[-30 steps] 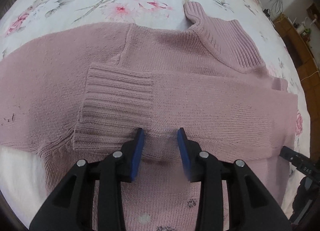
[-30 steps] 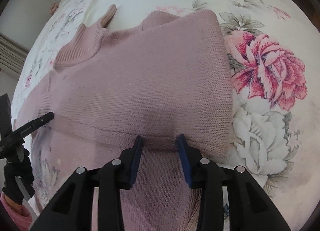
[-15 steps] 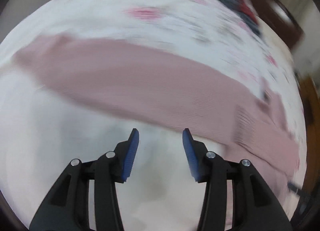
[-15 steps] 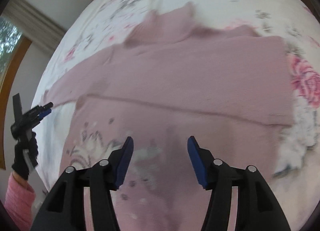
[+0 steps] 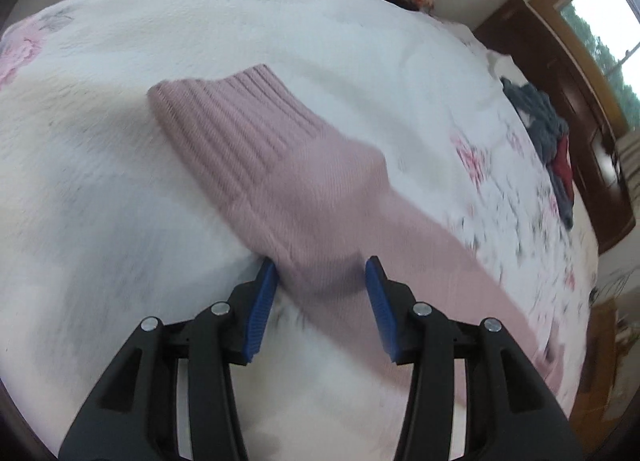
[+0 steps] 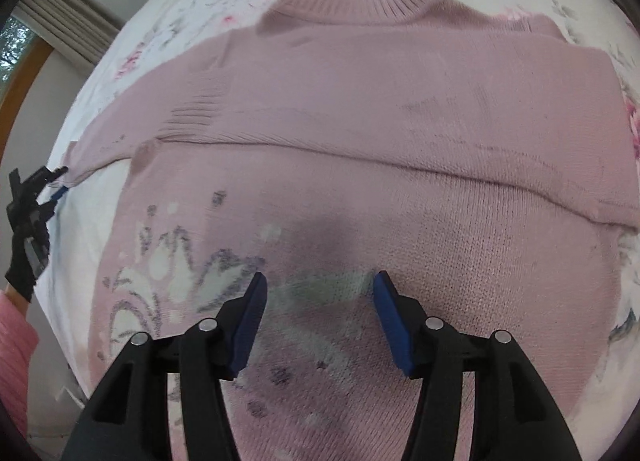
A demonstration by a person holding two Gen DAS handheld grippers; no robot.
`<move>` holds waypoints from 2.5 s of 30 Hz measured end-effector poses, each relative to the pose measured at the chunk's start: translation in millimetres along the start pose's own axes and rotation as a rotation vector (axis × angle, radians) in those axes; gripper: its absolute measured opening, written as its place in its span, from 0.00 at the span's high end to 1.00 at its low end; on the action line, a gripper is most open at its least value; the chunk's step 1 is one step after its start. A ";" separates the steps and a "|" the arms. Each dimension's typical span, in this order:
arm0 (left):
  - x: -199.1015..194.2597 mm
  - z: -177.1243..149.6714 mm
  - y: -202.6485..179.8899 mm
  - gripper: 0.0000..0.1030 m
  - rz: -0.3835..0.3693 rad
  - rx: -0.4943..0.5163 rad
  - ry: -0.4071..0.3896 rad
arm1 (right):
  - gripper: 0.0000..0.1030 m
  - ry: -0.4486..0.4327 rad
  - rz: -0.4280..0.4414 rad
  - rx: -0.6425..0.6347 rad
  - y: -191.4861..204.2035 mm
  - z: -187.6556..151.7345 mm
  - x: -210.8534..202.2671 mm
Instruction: Fold small clothes
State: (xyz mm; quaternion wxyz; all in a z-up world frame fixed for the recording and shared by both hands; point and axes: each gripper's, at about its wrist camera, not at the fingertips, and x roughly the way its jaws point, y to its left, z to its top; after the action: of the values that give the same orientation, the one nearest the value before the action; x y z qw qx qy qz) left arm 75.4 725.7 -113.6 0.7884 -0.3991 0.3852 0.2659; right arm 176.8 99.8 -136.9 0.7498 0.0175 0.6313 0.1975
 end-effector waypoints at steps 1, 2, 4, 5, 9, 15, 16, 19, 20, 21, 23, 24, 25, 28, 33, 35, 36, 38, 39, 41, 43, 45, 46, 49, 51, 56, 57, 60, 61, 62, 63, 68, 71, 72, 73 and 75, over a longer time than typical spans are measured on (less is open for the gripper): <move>2.6 4.1 3.3 0.57 -0.009 -0.006 -0.003 | 0.46 0.001 0.001 0.003 -1.1 -0.3 1.9; 4.4 6.6 1.2 0.58 -0.007 -0.006 -0.004 | 0.46 0.001 0.001 0.005 -2.2 -0.4 2.0; 5.8 10.1 -0.5 0.70 0.006 0.009 -0.011 | 0.46 0.004 -0.003 0.007 -2.7 -0.2 4.2; 5.4 10.9 0.3 0.75 0.008 0.011 -0.014 | 0.46 0.005 -0.005 0.006 -2.4 -0.2 5.0; -7.7 9.4 -5.2 0.91 -0.017 0.009 -0.050 | 0.46 0.005 -0.016 -0.009 -0.9 -1.0 5.5; -43.4 -3.2 -55.2 0.92 -0.082 0.138 -0.131 | 0.46 -0.003 -0.017 -0.009 -1.0 -3.7 -2.6; -49.1 -7.4 -65.2 0.92 -0.098 0.162 -0.137 | 0.46 -0.008 -0.018 -0.011 -0.6 -4.4 -5.1; -63.1 -25.0 -102.5 0.92 -0.161 0.229 -0.138 | 0.46 -0.028 -0.028 -0.014 -2.5 -7.2 -14.9; -66.9 -32.3 -115.3 0.92 -0.183 0.250 -0.132 | 0.46 -0.033 -0.025 -0.011 -3.9 -8.0 -18.0; -68.9 -38.2 -124.9 0.92 -0.199 0.267 -0.127 | 0.46 -0.039 -0.020 -0.006 -6.5 -9.4 -22.1; -72.6 -56.6 -150.6 0.92 -0.240 0.312 -0.113 | 0.46 -0.048 -0.019 0.000 -10.4 -11.1 -28.1; -73.3 -65.6 -161.9 0.92 -0.263 0.333 -0.097 | 0.46 -0.055 -0.022 0.003 -13.4 -11.9 -31.8; -73.2 -76.7 -174.9 0.92 -0.286 0.353 -0.084 | 0.46 -0.061 -0.023 0.005 -16.7 -12.7 -35.4; -72.2 -104.3 -206.7 0.92 -0.352 0.379 -0.052 | 0.46 -0.075 -0.025 0.013 -24.0 -12.4 -42.8; -63.2 -153.7 -256.3 0.92 -0.439 0.419 -0.005 | 0.46 -0.093 -0.026 0.043 -39.2 -14.3 -49.4; -55.4 -179.1 -275.1 0.92 -0.466 0.428 0.025 | 0.46 -0.095 -0.021 0.053 -43.9 -15.7 -49.7; -53.7 -188.1 -279.9 0.92 -0.472 0.433 0.033 | 0.46 -0.096 -0.018 0.058 -47.4 -17.2 -49.9; -45.2 -210.6 -290.9 0.92 -0.482 0.451 0.055 | 0.46 -0.098 -0.013 0.063 -51.3 -18.9 -49.3; -37.0 -221.5 -296.2 0.92 -0.480 0.457 0.071 | 0.46 -0.096 -0.010 0.068 -53.7 -20.3 -48.5; -25.2 -235.0 -298.8 0.92 -0.469 0.459 0.097 | 0.46 -0.094 -0.007 0.074 -56.3 -22.2 -46.9; -7.2 -248.5 -300.4 0.92 -0.452 0.453 0.138 | 0.46 -0.091 -0.004 0.085 -60.4 -23.9 -45.1; 7.0 -257.2 -300.4 0.91 -0.438 0.455 0.163 | 0.46 -0.089 0.004 0.095 -63.0 -24.3 -43.9; 14.4 -262.2 -298.8 0.91 -0.430 0.461 0.178 | 0.46 -0.088 0.007 0.098 -63.8 -24.7 -43.2; 32.5 -274.3 -294.9 0.88 -0.422 0.466 0.226 | 0.46 -0.084 0.008 0.101 -64.6 -26.8 -39.8; 44.1 -282.6 -292.3 0.86 -0.416 0.462 0.277 | 0.45 -0.082 0.006 0.103 -64.5 -27.5 -37.5; 50.0 -298.1 -281.5 0.84 -0.435 0.463 0.404 | 0.45 -0.073 0.007 0.114 -65.2 -25.2 -35.9; 44.9 -298.5 -278.9 0.84 -0.452 0.471 0.420 | 0.45 -0.071 0.008 0.113 -64.8 -24.7 -36.6; 8.9 -289.4 -263.3 0.80 -0.531 0.538 0.440 | 0.45 -0.058 0.019 0.114 -64.7 -19.0 -37.3; -0.8 -282.6 -259.2 0.78 -0.528 0.564 0.408 | 0.45 -0.056 0.026 0.115 -63.3 -15.8 -38.0; -9.2 -273.4 -254.9 0.72 -0.515 0.583 0.370 | 0.45 -0.055 0.034 0.115 -62.1 -12.3 -38.5; -15.1 -262.0 -251.3 0.68 -0.494 0.592 0.329 | 0.44 -0.056 0.050 0.113 -58.0 -5.8 -39.6; 4.1 -203.1 -241.3 0.67 -0.285 0.601 0.197 | 0.44 -0.056 0.128 0.089 -21.7 34.8 -38.1; 31.7 -192.0 -236.6 0.67 -0.213 0.593 0.232 | 0.44 -0.051 0.167 0.072 -1.9 55.8 -32.9; 38.5 -190.7 -234.9 0.67 -0.198 0.585 0.249 | 0.44 -0.043 0.179 0.070 5.8 64.3 -28.6; 52.3 -191.1 -230.4 0.68 -0.174 0.578 0.287 | 0.44 -0.034 0.188 0.072 11.2 70.8 -24.4; 64.9 -193.0 -223.9 0.68 -0.173 0.582 0.307 | 0.44 -0.009 0.214 0.079 22.3 83.0 -13.2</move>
State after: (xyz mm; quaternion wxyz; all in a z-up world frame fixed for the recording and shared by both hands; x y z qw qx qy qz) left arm 198.3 451.0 -146.0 0.8217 -0.2240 0.5238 0.0141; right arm 248.2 134.7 -101.5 0.7258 0.1151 0.6298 0.2515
